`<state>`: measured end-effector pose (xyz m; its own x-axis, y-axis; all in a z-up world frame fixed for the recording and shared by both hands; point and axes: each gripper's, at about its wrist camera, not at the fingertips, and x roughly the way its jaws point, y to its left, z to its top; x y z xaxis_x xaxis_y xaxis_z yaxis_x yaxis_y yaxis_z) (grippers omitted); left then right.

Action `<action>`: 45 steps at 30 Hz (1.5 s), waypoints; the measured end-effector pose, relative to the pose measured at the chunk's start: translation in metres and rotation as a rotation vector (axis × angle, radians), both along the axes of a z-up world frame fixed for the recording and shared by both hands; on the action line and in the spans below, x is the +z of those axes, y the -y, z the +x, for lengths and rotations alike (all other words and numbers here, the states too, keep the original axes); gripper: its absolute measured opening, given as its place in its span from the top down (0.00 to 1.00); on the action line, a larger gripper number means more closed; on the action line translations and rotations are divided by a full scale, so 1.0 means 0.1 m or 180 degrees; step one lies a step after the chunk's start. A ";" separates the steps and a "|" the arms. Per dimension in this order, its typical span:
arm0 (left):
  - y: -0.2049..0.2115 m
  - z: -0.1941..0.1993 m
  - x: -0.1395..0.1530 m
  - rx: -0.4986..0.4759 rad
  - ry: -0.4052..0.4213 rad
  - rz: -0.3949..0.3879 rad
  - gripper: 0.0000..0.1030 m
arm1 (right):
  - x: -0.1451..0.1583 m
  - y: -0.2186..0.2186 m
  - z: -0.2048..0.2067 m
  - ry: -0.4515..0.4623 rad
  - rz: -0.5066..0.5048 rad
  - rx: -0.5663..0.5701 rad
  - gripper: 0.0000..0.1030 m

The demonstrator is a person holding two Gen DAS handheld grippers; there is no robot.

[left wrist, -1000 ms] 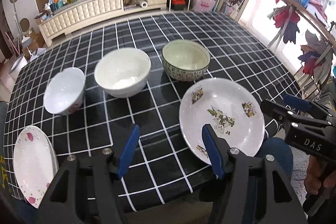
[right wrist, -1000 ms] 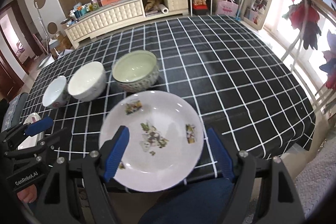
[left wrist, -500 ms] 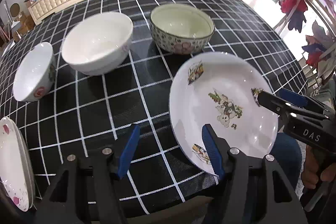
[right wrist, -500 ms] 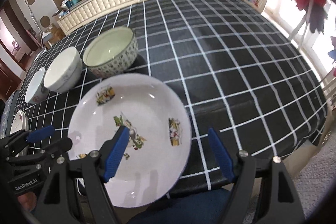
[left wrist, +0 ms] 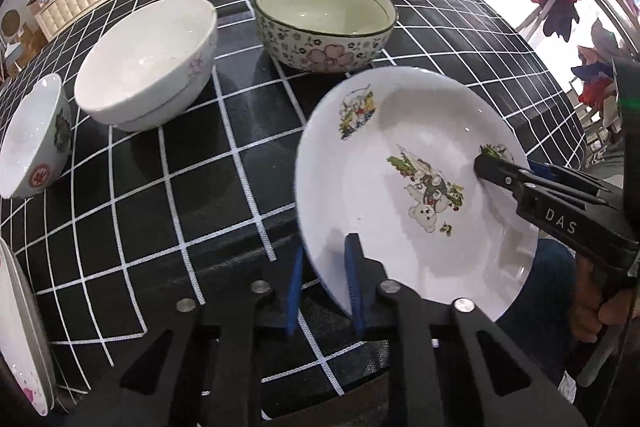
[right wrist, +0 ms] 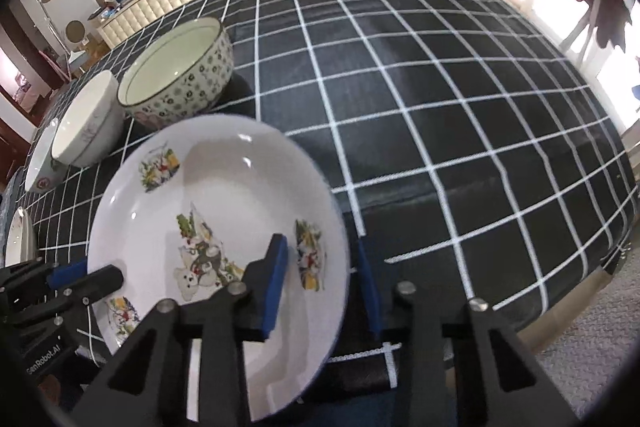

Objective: Organize plates and bowls
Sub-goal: 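Lift the cartoon-print plate and carry it toward the plate stack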

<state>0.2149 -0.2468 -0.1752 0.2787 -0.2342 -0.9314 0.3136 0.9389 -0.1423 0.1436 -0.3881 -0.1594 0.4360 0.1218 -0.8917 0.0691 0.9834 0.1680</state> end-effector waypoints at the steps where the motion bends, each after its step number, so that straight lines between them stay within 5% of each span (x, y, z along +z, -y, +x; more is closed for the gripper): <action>1: 0.01 0.00 0.00 0.0005 0.0014 0.0017 0.84 | 0.01 -0.01 -0.01 0.0013 0.0002 0.0029 0.68; 12: 0.01 -0.04 0.04 -0.0006 0.0107 0.0079 0.83 | 0.07 -0.05 -0.04 0.0051 -0.0131 -0.0038 0.71; 24: -0.46 -0.25 0.41 0.0132 0.0422 0.0047 0.84 | 0.42 -0.47 -0.10 0.0229 -0.0174 0.0031 0.72; 45: -2.26 -0.84 0.83 0.0922 0.0715 0.0065 0.84 | 0.82 -2.09 -0.17 0.0532 -0.0120 0.0679 0.72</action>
<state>0.1313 -0.0203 -0.0926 0.5289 -0.0976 -0.8431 0.0556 0.9952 -0.0804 0.1263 -0.1792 -0.0778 0.5455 0.1947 -0.8152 -0.1659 0.9785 0.1227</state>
